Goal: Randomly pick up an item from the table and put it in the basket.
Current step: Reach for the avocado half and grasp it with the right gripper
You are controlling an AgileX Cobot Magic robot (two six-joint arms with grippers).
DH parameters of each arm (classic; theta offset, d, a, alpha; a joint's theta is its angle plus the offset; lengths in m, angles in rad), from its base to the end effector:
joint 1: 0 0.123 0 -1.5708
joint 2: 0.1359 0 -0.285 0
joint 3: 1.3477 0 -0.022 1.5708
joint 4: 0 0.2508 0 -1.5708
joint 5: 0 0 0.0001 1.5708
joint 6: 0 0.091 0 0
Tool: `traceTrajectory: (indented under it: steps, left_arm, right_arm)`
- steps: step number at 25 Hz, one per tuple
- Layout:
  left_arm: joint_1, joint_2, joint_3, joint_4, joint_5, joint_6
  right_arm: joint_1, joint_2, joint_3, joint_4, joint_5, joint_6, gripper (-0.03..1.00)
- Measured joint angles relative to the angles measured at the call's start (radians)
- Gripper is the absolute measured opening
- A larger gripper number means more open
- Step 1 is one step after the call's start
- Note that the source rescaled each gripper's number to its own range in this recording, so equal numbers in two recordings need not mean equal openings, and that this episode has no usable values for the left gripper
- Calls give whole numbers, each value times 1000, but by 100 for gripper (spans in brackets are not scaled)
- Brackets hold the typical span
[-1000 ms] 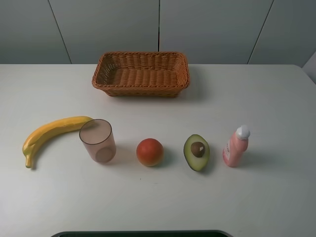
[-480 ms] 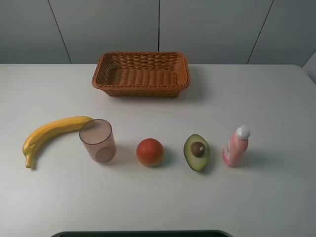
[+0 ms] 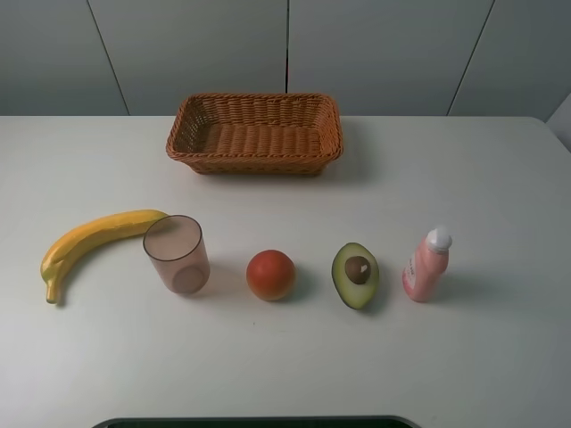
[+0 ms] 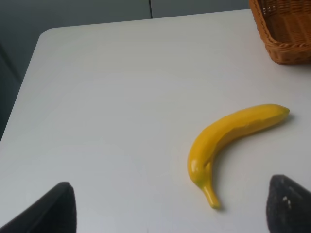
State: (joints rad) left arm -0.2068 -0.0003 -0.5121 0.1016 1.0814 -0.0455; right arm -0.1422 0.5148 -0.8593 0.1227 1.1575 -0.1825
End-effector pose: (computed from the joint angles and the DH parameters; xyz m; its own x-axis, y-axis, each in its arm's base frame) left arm -0.0056 0.0095 0.2793 -0.4513 0.0971 -0.8871 0.1279 0.9908 0.0434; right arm 0.0604 0.0017 0.3607 -0.6568 -0.0391 -0.7530 -0.0297 0.9992 -0.0259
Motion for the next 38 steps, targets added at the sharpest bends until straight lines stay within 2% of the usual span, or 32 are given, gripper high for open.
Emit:
traceTrajectory:
  steps: [7,11,16,19,23,29,38]
  left_arm:
    - [0,0,0,0,0,0]
    - [0,0,0,0,0,0]
    - [0,0,0,0,0,0]
    - [0,0,0,0,0,0]
    - [0,0,0,0,0,0]
    - [0,0,0,0,0,0]
    - [0,0,0,0,0,0]
  right_arm:
    - [24,315,-126,106,-20,-54,100]
    - [190,420,-131,62,-102,2,100]
    - [447,555,-132,-34,-160,182,100]
    - [561,652,-132,-60,-194,248,100]
    - [668,771,-132,-60,-243,272,100]
    - [733,919,-132,-60,-243,268,100]
    - [739,1098,-124,-60,-254,208,100]
